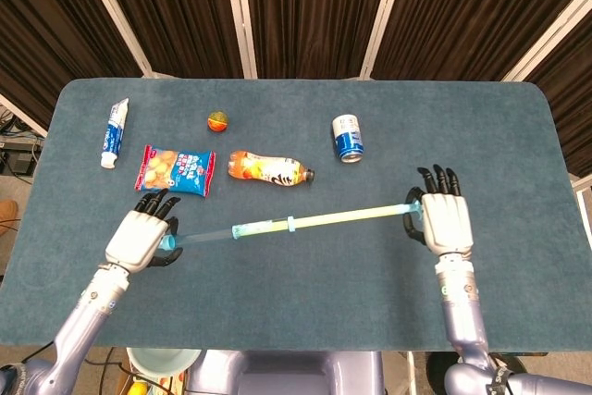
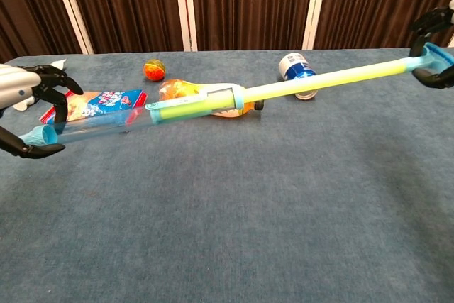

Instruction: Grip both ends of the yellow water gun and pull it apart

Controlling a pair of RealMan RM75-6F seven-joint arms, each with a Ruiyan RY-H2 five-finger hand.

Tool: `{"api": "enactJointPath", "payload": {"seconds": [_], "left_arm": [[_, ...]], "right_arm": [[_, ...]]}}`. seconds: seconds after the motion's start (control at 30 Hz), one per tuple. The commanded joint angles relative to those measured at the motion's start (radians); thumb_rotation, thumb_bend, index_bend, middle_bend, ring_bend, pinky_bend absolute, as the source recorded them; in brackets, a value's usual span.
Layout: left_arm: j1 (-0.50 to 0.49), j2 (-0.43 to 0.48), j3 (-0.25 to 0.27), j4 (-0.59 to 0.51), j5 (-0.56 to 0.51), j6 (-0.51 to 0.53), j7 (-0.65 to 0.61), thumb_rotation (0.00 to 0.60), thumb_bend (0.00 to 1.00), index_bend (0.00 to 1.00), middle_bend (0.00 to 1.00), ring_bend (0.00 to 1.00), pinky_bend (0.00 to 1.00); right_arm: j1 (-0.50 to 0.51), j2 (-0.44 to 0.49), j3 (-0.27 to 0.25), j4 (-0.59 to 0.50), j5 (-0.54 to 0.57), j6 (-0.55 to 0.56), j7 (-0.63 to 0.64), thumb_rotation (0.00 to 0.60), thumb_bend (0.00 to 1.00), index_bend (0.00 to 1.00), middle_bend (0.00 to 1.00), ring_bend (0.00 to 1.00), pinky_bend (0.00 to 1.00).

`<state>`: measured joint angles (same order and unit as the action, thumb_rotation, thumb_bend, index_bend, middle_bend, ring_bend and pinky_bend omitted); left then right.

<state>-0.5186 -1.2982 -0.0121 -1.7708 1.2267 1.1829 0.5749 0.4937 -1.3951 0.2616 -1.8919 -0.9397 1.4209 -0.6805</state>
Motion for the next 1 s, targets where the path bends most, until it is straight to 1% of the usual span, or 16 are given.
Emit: {"api": "enactJointPath", "payload": {"seconds": [0.03, 0.2, 0.4, 0.8, 0.87, 0.93, 0.97, 1.0], "left_arm": [[0.014, 0.023, 0.008, -0.015, 0.015, 0.010, -0.017, 0.600, 0.31, 0.56, 0.12, 0.00, 0.12], [0.033, 0.052, 0.018, -0.016, 0.032, 0.018, -0.046, 0.600, 0.31, 0.57, 0.12, 0.00, 0.12], [0.043, 0.072, 0.015, -0.007, 0.037, 0.017, -0.068, 0.600, 0.31, 0.57, 0.12, 0.00, 0.12], [0.049, 0.083, 0.012, -0.002, 0.048, 0.004, -0.080, 0.600, 0.31, 0.56, 0.12, 0.00, 0.12], [0.050, 0.085, 0.012, -0.002, 0.049, 0.001, -0.082, 0.600, 0.31, 0.55, 0.12, 0.00, 0.12], [0.050, 0.086, 0.011, -0.003, 0.049, -0.004, -0.082, 0.600, 0.29, 0.50, 0.10, 0.00, 0.12], [0.050, 0.086, 0.011, -0.005, 0.049, -0.007, -0.082, 0.600, 0.26, 0.44, 0.08, 0.00, 0.11], [0.049, 0.086, 0.012, -0.007, 0.048, -0.011, -0.081, 0.600, 0.21, 0.36, 0.06, 0.00, 0.11]], "right_arm": [[-0.009, 0.021, 0.006, 0.006, 0.009, -0.004, 0.019, 0.600, 0.63, 0.70, 0.16, 0.00, 0.00], [-0.026, 0.057, 0.009, 0.018, 0.023, -0.012, 0.058, 0.600, 0.63, 0.70, 0.16, 0.00, 0.00], [-0.043, 0.091, 0.008, 0.028, 0.033, -0.018, 0.090, 0.600, 0.63, 0.70, 0.16, 0.00, 0.00], [-0.058, 0.127, 0.008, 0.032, 0.050, -0.030, 0.122, 0.600, 0.62, 0.70, 0.16, 0.00, 0.00], [-0.059, 0.133, 0.007, 0.030, 0.056, -0.034, 0.124, 0.600, 0.61, 0.69, 0.15, 0.00, 0.00], [-0.061, 0.142, 0.003, 0.025, 0.060, -0.039, 0.125, 0.600, 0.56, 0.64, 0.13, 0.00, 0.00], [-0.062, 0.147, 0.001, 0.022, 0.062, -0.042, 0.123, 0.600, 0.51, 0.58, 0.11, 0.00, 0.00], [-0.063, 0.152, -0.002, 0.017, 0.063, -0.046, 0.125, 0.600, 0.44, 0.49, 0.08, 0.00, 0.00]]}}
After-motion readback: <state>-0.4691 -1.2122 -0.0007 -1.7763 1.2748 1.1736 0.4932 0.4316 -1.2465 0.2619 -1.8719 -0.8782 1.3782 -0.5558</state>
